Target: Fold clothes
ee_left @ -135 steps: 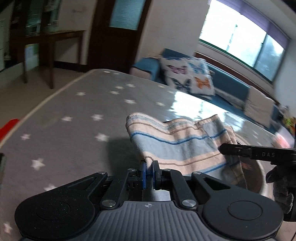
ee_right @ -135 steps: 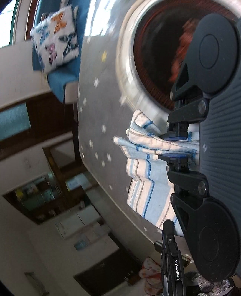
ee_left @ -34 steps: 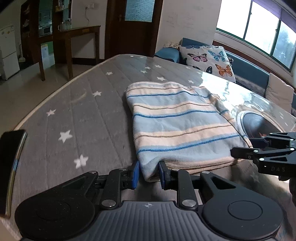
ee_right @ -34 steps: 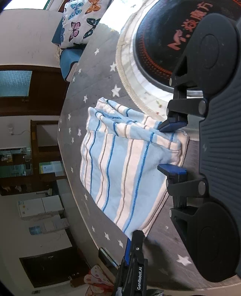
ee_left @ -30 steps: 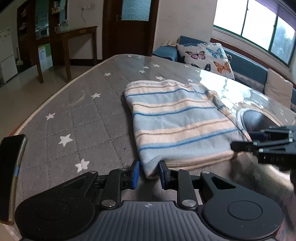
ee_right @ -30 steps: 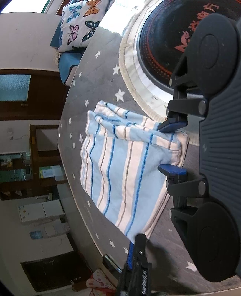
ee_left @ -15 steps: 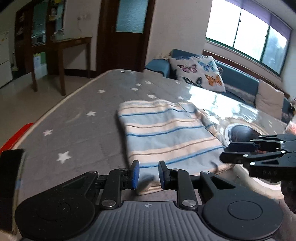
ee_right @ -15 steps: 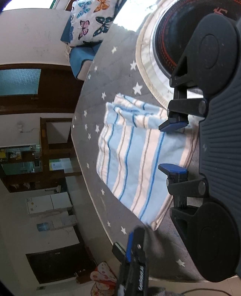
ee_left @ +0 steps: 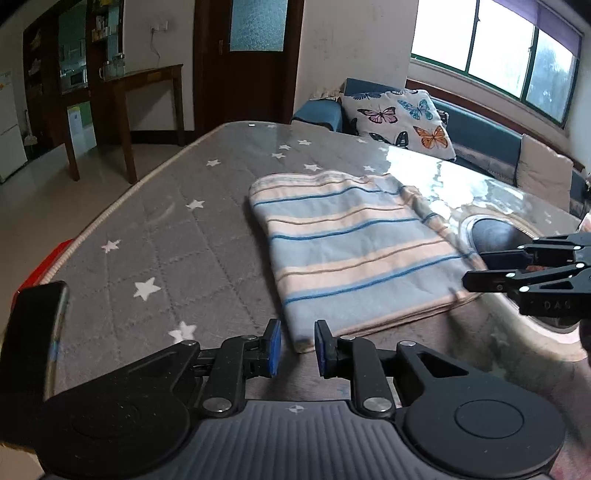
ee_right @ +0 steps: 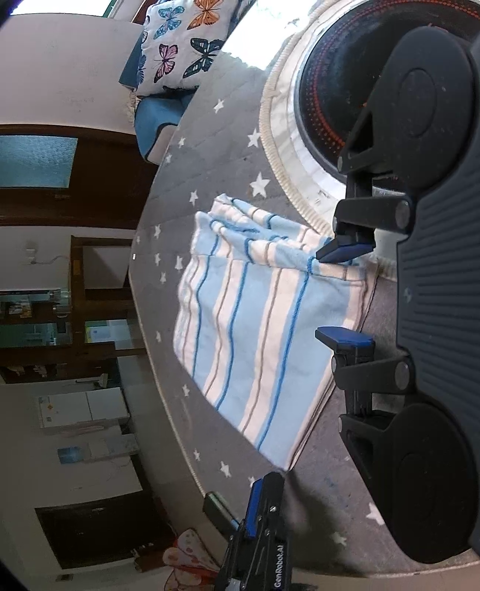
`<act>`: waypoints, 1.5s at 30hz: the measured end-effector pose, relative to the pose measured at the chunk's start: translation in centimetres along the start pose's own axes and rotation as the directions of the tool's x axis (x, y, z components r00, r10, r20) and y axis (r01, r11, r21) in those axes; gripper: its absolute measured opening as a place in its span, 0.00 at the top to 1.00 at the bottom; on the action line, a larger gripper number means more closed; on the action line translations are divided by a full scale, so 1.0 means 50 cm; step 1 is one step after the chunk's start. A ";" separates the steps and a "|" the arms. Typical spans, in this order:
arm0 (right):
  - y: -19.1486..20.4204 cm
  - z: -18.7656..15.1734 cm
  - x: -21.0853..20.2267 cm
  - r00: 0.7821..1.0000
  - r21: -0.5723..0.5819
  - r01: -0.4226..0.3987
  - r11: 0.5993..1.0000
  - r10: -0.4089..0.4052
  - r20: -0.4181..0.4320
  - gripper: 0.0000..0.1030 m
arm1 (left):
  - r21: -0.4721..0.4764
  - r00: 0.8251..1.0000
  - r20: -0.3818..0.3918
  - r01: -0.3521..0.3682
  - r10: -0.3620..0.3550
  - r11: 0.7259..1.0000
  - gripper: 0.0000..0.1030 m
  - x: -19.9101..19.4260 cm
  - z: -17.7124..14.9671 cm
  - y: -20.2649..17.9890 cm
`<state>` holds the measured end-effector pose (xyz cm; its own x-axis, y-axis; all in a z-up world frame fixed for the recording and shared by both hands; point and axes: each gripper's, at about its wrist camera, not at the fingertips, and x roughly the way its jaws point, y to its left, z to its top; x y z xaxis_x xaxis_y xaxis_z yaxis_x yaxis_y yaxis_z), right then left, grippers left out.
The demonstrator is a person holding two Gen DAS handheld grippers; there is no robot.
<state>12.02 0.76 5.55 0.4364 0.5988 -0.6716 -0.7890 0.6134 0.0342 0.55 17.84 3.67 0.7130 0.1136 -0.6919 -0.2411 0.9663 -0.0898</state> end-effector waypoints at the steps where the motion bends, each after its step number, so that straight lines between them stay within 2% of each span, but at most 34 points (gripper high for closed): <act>1: 0.002 0.001 -0.005 1.000 0.002 -0.005 1.000 0.005 0.003 0.61 | -0.006 1.000 0.000 0.003 -0.003 1.000 0.69 -0.003 -0.001 -0.004; 2: 0.004 0.000 -0.009 1.000 0.002 -0.008 1.000 0.008 0.003 0.57 | -0.011 1.000 0.002 0.002 -0.002 1.000 0.60 -0.006 -0.004 -0.009; 3: 0.005 -0.001 -0.012 1.000 0.002 -0.010 1.000 0.010 0.000 0.50 | -0.014 1.000 0.005 -0.002 0.002 1.000 0.56 -0.009 -0.007 -0.015; 4: 0.006 -0.004 -0.016 1.000 0.001 -0.011 1.000 0.011 -0.003 0.49 | -0.018 1.000 0.007 -0.004 0.004 1.000 0.53 -0.013 -0.010 -0.019; 11: 0.018 -0.035 -0.044 1.000 0.015 -0.007 1.000 0.007 -0.010 0.34 | -0.056 1.000 -0.005 -0.001 0.001 0.998 0.39 -0.025 -0.033 -0.038; 14: 0.024 -0.048 -0.054 1.000 0.025 -0.004 1.000 0.004 -0.006 0.21 | -0.047 1.000 0.001 -0.012 0.012 0.999 0.31 -0.033 -0.041 -0.049; 16: 0.030 -0.057 -0.063 1.000 0.027 -0.007 1.000 0.007 -0.002 0.20 | -0.041 1.000 0.009 -0.014 0.015 0.999 0.29 -0.041 -0.047 -0.056; 18: 0.036 -0.064 -0.071 1.000 0.029 -0.001 1.000 0.001 0.002 0.13 | -0.043 1.000 0.017 -0.009 0.010 0.999 0.24 -0.048 -0.052 -0.060; 22: 0.044 -0.079 -0.090 1.000 0.043 0.005 0.999 -0.006 0.014 0.12 | -0.036 0.999 0.027 -0.020 0.021 0.999 0.15 -0.063 -0.063 -0.069; 25: 0.052 -0.091 -0.103 1.000 0.052 0.020 0.998 -0.021 0.017 0.04 | -0.033 0.999 0.036 -0.018 0.019 0.999 0.07 -0.073 -0.074 -0.076; 28: 0.063 -0.102 -0.118 0.999 0.053 0.031 0.998 -0.033 0.028 0.04 | -0.032 0.999 0.049 -0.022 0.024 0.999 0.01 -0.086 -0.085 -0.080; 32: 0.074 -0.116 -0.134 0.998 0.065 0.043 0.997 -0.045 0.036 0.00 | -0.024 0.998 0.057 -0.015 0.017 1.000 0.00 -0.105 -0.099 -0.089; 45: 0.114 -0.161 -0.171 0.996 0.078 0.068 0.995 -0.072 0.049 0.00 | -0.053 0.998 0.055 -0.041 0.044 0.998 0.00 -0.145 -0.140 -0.102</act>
<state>0.31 -5.03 5.55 0.5130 0.5774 -0.6352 -0.7213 0.6911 0.0456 -8.00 10.47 4.13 0.7366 0.1687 -0.6549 -0.3051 0.9471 -0.0993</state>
